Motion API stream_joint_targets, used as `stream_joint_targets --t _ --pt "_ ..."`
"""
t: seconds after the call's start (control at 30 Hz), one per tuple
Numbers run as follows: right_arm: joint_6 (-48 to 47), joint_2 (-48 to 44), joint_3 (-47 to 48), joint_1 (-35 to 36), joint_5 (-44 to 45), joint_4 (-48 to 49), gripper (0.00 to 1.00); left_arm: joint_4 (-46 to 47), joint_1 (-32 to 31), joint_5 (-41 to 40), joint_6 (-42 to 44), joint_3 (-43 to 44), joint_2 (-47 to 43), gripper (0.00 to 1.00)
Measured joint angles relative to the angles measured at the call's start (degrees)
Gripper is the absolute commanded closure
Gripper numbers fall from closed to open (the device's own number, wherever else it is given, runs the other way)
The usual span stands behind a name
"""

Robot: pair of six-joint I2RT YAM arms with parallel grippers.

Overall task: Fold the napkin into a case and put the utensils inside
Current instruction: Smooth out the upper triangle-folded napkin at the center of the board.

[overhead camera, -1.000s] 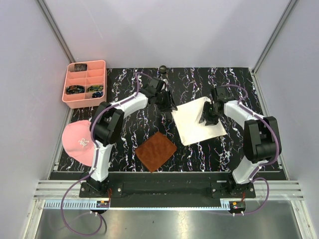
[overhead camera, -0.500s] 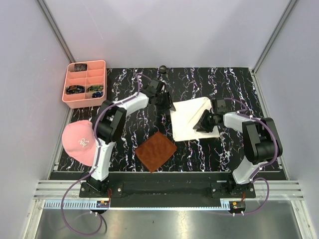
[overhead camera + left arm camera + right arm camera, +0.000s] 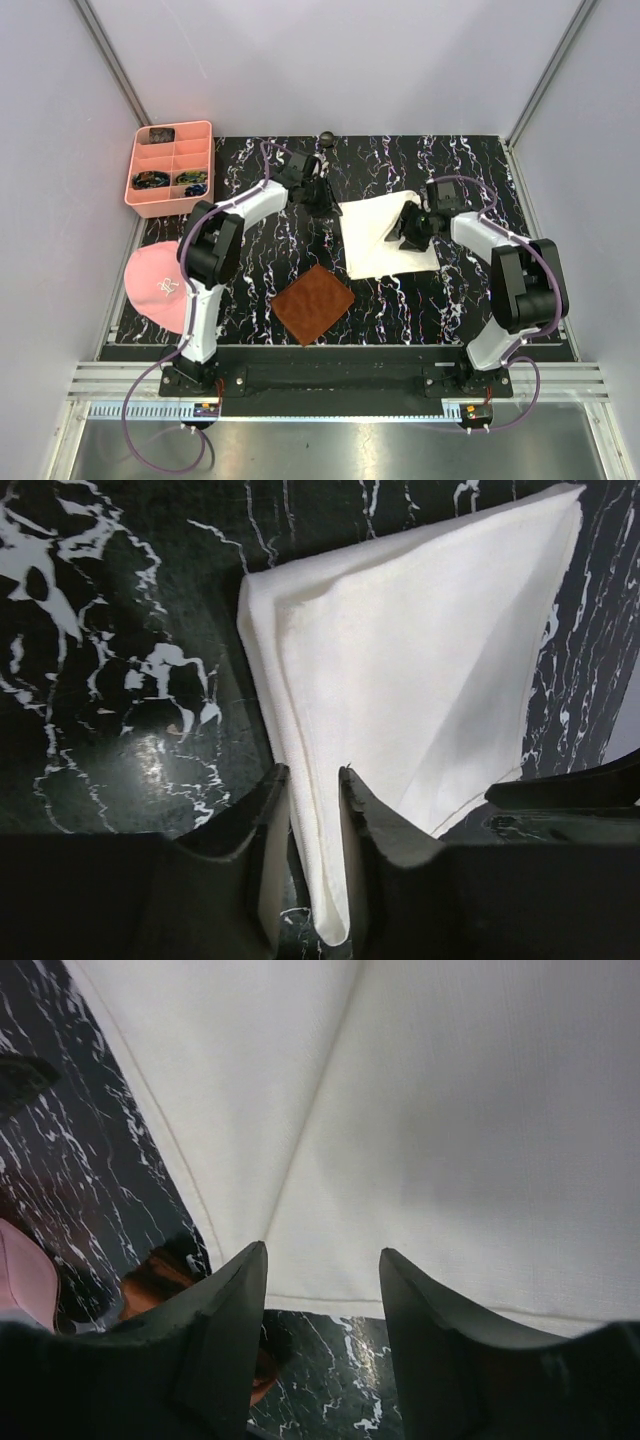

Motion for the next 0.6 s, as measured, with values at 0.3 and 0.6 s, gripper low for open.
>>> stream_joint_targets --t 0.3,0.6 --pt "-3.1 6.5 19.0 -4.3 -0.1 -4.2 0.52 1.3 -5.0 -0.5 -0.5 -10.3 -8.0 0.9" --pt "-4.5 22.1 35.5 -5.9 -3.1 -5.5 0.74 1.3 -8.9 -2.3 -0.5 -17.6 -14.9 0.99"
